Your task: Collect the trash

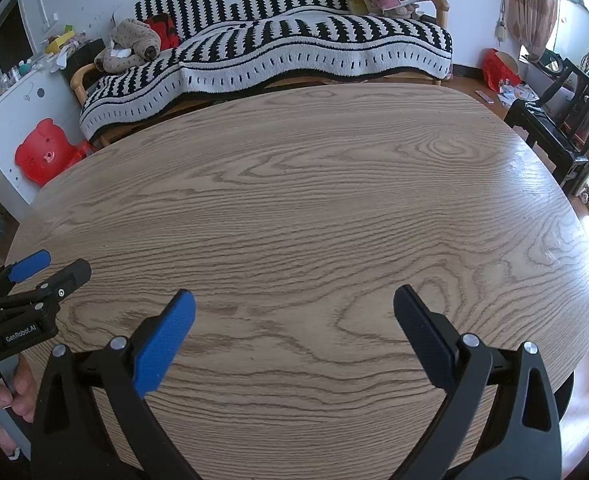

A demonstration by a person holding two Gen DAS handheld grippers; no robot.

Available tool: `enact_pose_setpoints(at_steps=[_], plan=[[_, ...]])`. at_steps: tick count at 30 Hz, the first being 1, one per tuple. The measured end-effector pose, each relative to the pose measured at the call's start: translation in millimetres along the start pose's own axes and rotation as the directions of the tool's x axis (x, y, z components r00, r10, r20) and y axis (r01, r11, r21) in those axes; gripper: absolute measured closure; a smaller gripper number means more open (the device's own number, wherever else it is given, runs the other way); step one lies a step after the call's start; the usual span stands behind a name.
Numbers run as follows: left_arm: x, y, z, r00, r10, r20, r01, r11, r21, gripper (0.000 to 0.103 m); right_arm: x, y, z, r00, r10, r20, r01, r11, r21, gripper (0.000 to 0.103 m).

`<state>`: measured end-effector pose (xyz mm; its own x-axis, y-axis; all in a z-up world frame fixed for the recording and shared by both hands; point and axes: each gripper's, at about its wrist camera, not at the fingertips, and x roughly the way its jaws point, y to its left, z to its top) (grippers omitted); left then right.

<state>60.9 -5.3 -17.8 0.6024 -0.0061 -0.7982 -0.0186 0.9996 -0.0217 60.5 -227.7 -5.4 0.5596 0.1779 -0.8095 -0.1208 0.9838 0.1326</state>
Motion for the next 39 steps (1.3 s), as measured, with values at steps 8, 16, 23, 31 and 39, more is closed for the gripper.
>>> enact_pose_setpoints(at_steps=[8,16,23,31,39], plan=[[-1,-2,-3,1.0,0.001,0.0,-0.001,1.0,0.009,0.009,0,0,0,1.0,0.0,0.0,0.0,1.0,-0.001,0.007],[-1,-2,-2,1.0,0.005,0.004,-0.005,1.0,0.005,0.009,0,0,-2,1.0,0.0,-0.003,0.0,1.0,-0.001,0.007],[-2,-4,-2,1.0,0.012,0.011,-0.012,1.0,0.018,0.009,0,-1,-3,1.0,-0.001,-0.004,0.001,1.0,0.0,0.007],[-2,-5,-2,1.0,0.008,0.01,-0.008,1.0,0.024,0.009,0,-2,-4,1.0,-0.003,-0.005,0.003,1.0,-0.001,0.007],[2,-1,-3,1.0,0.024,0.007,-0.024,0.999,0.036,0.009,1,-8,-10,1.0,-0.013,-0.012,0.013,1.0,-0.005,0.007]])
